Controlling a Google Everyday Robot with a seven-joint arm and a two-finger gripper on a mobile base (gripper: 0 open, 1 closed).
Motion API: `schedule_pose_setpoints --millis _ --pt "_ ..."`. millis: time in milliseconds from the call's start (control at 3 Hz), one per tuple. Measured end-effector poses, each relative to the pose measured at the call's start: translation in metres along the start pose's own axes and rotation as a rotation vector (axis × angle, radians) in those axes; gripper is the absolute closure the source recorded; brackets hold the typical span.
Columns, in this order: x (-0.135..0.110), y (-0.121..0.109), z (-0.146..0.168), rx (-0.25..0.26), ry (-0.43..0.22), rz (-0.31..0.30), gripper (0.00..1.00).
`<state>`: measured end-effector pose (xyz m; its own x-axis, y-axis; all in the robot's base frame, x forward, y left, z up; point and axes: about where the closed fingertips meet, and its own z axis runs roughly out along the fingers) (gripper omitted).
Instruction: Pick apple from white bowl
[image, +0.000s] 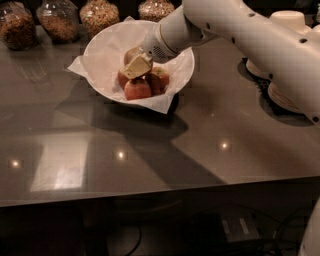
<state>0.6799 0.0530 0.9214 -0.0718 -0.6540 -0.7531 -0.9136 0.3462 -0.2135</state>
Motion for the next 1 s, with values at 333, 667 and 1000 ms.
schedule_pose_setpoints --millis 333,667,1000 --pt "-0.008 0.000 -0.016 0.004 0.005 -0.030 1.00" --pt "-0.019 -0.002 -0.046 0.021 -0.002 -0.069 1.00" --pt "-0.027 -0.003 -0.073 0.033 -0.010 -0.099 1.00"
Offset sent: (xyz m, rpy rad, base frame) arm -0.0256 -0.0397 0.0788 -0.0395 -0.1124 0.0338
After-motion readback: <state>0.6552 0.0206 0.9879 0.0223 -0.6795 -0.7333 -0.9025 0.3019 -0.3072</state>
